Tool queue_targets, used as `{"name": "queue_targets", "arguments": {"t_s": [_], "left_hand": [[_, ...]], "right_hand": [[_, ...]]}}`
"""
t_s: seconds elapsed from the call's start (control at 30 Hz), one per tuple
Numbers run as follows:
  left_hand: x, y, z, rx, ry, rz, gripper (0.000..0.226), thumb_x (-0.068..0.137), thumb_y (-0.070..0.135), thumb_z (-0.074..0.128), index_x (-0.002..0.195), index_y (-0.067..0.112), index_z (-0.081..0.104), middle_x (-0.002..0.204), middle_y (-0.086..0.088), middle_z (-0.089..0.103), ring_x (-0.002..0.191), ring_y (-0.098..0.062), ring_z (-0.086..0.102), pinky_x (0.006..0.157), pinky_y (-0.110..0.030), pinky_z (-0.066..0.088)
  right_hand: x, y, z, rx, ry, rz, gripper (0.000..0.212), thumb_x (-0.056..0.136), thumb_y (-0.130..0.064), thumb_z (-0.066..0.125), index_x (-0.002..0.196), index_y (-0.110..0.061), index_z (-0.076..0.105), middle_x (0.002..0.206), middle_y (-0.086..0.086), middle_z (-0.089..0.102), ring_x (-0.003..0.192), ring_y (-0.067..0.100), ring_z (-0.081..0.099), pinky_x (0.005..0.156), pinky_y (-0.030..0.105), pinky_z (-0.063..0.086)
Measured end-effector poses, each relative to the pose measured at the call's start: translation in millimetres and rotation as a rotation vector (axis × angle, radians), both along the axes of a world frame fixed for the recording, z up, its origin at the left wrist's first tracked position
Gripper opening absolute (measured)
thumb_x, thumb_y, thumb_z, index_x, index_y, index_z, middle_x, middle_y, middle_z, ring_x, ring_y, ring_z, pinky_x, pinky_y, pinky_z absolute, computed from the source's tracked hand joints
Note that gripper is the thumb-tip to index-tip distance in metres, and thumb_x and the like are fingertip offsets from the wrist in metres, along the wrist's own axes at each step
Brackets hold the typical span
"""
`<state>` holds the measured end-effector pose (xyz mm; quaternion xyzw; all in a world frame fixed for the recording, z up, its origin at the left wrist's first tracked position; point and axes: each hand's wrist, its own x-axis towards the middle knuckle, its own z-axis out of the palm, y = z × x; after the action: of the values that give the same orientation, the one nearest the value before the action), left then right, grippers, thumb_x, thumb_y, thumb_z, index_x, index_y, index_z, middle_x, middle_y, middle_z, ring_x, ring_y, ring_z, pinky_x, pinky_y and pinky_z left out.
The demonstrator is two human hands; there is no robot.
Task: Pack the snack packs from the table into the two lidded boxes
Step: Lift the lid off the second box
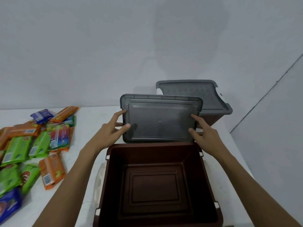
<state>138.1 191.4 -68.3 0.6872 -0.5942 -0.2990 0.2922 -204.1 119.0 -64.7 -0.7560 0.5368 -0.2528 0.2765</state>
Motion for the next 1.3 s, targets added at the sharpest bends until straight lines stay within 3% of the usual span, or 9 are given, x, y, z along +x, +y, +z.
{"name": "queue_targets", "arguments": {"t_s": [0.1, 0.23, 0.33, 0.5, 0.73, 0.93, 1.17, 1.3], "left_hand": [[2, 10, -3, 0.024, 0.038, 0.023, 0.062, 0.084, 0.066, 0.047, 0.14, 0.057, 0.022, 0.138, -0.007, 0.057, 0.111, -0.023, 0.065, 0.1, -0.044, 0.045], [3, 30, -4, 0.014, 0.047, 0.084, 0.057, 0.087, 0.062, 0.049, 0.14, 0.049, 0.033, 0.137, 0.001, 0.057, 0.106, -0.015, 0.061, 0.088, -0.029, 0.046], [-3, 52, -4, -0.02, 0.022, 0.108, 0.048, 0.091, 0.052, 0.053, 0.137, 0.043, 0.043, 0.13, 0.006, 0.059, 0.103, -0.011, 0.059, 0.078, -0.023, 0.047], [-21, 84, -18, -0.041, -0.065, 0.126, 0.037, 0.095, 0.041, 0.054, 0.131, 0.036, 0.053, 0.119, 0.006, 0.064, 0.108, -0.015, 0.059, 0.087, -0.024, 0.04], [-26, 98, -18, -0.06, -0.031, 0.22, 0.032, 0.098, 0.034, 0.052, 0.13, 0.03, 0.056, 0.116, 0.006, 0.064, 0.1, -0.013, 0.057, 0.085, -0.022, 0.039], [-30, 107, -21, -0.071, 0.021, 0.241, 0.029, 0.101, 0.03, 0.047, 0.129, 0.033, 0.057, 0.112, 0.016, 0.06, 0.099, -0.001, 0.054, 0.078, -0.002, 0.034], [-29, 107, -20, -0.068, 0.06, 0.243, 0.028, 0.101, 0.032, 0.045, 0.126, 0.036, 0.058, 0.111, 0.02, 0.06, 0.095, 0.014, 0.052, 0.077, 0.0, 0.033], [-23, 110, -14, -0.027, 0.111, 0.199, 0.033, 0.099, 0.048, 0.042, 0.128, 0.041, 0.055, 0.112, 0.017, 0.061, 0.1, 0.012, 0.053, 0.083, -0.01, 0.039]], "right_hand": [[-3, 6, -3, -0.025, 0.017, -0.021, 0.051, 0.097, -0.028, 0.053, 0.146, -0.029, 0.036, 0.143, 0.008, 0.05, 0.114, 0.029, 0.061, 0.088, 0.022, 0.043], [-4, 24, -6, -0.159, 0.053, -0.064, 0.047, 0.095, -0.028, 0.057, 0.14, -0.02, 0.046, 0.135, 0.011, 0.056, 0.112, 0.026, 0.06, 0.091, 0.031, 0.048], [-1, 41, -9, -0.206, 0.075, -0.034, 0.046, 0.094, -0.029, 0.058, 0.139, -0.021, 0.048, 0.127, 0.01, 0.06, 0.106, 0.021, 0.058, 0.086, 0.027, 0.045], [3, 62, -22, -0.104, 0.126, 0.028, 0.045, 0.096, -0.035, 0.054, 0.139, -0.024, 0.047, 0.128, 0.007, 0.059, 0.115, 0.022, 0.056, 0.091, 0.024, 0.039], [3, 74, -22, -0.087, 0.174, 0.019, 0.042, 0.096, -0.035, 0.053, 0.136, -0.024, 0.048, 0.121, 0.009, 0.058, 0.109, 0.024, 0.056, 0.088, 0.028, 0.041], [2, 85, -20, -0.045, 0.156, 0.002, 0.042, 0.096, -0.034, 0.053, 0.137, -0.024, 0.048, 0.115, 0.006, 0.058, 0.104, 0.02, 0.056, 0.086, 0.026, 0.039], [4, 87, -13, -0.05, 0.244, -0.007, 0.042, 0.095, -0.035, 0.054, 0.136, -0.023, 0.048, 0.118, 0.008, 0.058, 0.104, 0.025, 0.058, 0.085, 0.032, 0.046], [13, 90, -4, -0.294, 0.44, -0.019, 0.043, 0.092, -0.033, 0.057, 0.131, -0.015, 0.056, 0.121, 0.014, 0.058, 0.105, 0.033, 0.056, 0.077, 0.042, 0.052]]}}
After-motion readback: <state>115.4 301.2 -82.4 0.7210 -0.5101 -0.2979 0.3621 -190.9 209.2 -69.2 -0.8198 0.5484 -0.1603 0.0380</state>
